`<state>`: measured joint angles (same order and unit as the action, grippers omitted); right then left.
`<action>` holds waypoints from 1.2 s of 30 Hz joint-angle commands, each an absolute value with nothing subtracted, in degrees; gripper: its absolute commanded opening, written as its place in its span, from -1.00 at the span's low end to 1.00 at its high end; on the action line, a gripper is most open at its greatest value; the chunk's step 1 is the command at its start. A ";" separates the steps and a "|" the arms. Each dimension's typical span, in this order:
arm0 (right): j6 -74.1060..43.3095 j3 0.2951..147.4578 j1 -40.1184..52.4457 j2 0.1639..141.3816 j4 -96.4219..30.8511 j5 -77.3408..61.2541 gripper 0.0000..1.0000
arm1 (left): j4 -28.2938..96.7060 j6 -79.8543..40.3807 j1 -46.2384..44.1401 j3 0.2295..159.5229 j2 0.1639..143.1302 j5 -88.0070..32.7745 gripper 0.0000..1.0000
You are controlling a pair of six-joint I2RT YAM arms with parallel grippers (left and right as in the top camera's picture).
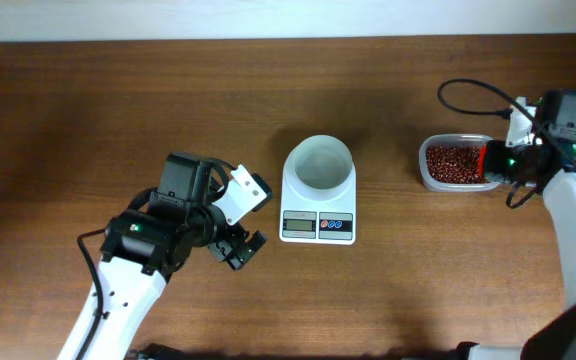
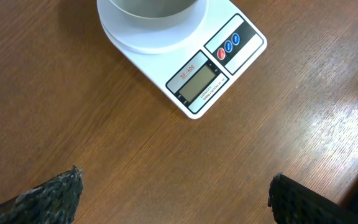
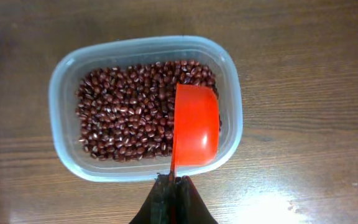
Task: Scoop and weigh 50g on scale
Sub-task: 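Lower the scoop into the red beans with the right gripper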
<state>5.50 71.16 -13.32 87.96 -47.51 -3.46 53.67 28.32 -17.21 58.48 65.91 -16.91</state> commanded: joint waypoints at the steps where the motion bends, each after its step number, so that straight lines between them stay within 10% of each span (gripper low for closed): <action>1: 7.29 72.12 -12.71 90.67 -46.33 -0.08 -0.92 | 53.65 29.23 -16.97 59.46 65.89 -16.69 0.98; 36: 6.72 72.34 -31.22 102.26 -49.71 -41.45 -0.92 | 53.65 29.26 -16.97 59.44 65.89 -16.69 0.99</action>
